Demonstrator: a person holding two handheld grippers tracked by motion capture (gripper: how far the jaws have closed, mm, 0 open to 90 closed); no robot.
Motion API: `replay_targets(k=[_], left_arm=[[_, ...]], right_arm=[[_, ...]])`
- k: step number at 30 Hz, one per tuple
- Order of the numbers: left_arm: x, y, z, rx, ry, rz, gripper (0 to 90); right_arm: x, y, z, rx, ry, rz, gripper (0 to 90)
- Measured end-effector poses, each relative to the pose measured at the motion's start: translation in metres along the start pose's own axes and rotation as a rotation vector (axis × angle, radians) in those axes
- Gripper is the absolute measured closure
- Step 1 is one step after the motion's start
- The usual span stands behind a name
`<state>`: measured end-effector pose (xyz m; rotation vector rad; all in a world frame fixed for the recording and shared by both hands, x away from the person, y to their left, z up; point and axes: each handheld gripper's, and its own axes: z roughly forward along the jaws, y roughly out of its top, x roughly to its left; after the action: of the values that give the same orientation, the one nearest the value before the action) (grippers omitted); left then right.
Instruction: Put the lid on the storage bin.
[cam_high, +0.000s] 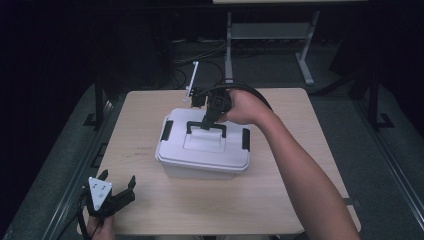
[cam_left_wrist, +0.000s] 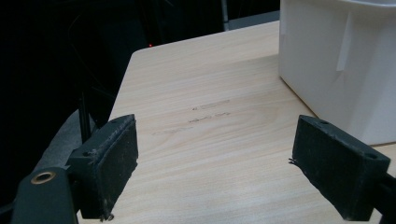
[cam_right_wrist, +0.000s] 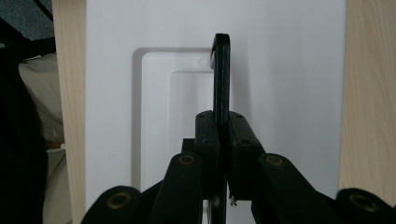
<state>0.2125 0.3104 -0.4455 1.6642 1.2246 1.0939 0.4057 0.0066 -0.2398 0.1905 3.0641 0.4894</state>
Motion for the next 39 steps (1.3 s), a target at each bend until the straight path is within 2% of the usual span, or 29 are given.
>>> replay_targets(k=[4,18,32,37,39], left_arm=[[0.001,0.000,0.000,0.001,0.004,0.003,13.6],[0.002,0.000,0.000,0.001,0.008,0.009,13.5],[0.002,-0.001,0.000,0.004,0.009,0.007,13.6],[0.003,-0.001,0.000,0.004,0.009,0.003,13.5],[0.002,-0.001,0.001,0.002,0.008,0.004,13.5]], right_arm=[[-0.004,0.008,0.005,0.001,0.004,-0.010,84.1],[-0.018,0.018,0.030,0.015,0.018,-0.007,84.1],[-0.025,0.018,0.033,-0.020,0.021,-0.015,84.0],[-0.021,0.019,0.033,-0.013,0.011,-0.028,84.2],[-0.020,0.018,0.030,-0.016,0.020,-0.035,84.3]])
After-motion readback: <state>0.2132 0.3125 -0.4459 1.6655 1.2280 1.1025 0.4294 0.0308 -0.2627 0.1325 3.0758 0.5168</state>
